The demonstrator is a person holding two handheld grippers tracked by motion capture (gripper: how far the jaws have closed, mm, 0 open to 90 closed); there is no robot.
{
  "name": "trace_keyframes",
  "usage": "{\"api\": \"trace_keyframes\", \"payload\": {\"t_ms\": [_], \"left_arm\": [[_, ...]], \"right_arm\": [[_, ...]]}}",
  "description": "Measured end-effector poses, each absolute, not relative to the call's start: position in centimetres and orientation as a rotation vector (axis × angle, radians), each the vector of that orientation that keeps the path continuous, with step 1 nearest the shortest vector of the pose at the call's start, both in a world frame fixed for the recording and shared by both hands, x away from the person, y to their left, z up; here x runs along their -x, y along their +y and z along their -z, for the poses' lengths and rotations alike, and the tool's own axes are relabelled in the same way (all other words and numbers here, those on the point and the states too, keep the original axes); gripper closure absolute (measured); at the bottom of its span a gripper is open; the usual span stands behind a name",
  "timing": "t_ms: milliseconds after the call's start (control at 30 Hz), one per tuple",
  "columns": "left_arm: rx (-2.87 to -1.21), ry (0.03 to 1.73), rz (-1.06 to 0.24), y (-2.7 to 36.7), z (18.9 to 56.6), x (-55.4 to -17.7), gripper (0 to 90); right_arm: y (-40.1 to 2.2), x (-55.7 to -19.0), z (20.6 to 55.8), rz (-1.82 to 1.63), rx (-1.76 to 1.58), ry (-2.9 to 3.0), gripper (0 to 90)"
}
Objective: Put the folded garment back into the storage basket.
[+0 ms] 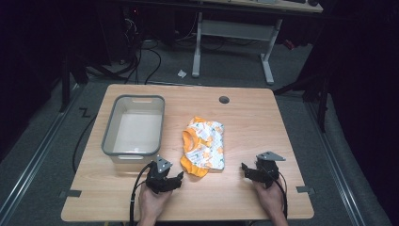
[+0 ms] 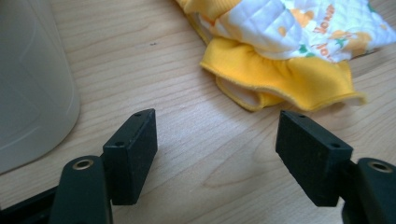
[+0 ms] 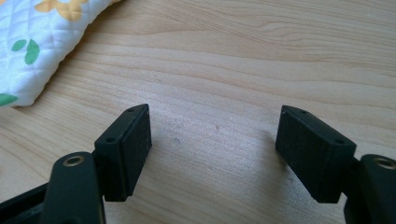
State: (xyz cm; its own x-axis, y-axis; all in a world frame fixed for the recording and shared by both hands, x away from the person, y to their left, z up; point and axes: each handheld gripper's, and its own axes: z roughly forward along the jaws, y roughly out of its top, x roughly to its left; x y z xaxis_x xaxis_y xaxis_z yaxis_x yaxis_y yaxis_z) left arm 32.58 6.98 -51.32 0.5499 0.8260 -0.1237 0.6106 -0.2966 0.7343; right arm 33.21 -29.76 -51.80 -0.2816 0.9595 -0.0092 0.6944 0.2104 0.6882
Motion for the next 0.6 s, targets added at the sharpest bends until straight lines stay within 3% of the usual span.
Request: {"api": "trace_keyframes", "payload": {"t_ms": [467, 600], "left_arm": [[-2.017, 1.051, -0.333, 5.2, 49.7, -32.7, 38.7], [-2.026, 1.054, -0.317, 4.9, 49.5, -32.8, 37.0]], "right_arm": [[-29.8, -33.2, 51.8, -0.811, -1.529, 2.055, 27.1], [-29.8, -33.2, 51.8, -0.811, -1.529, 2.056, 27.1]]}}
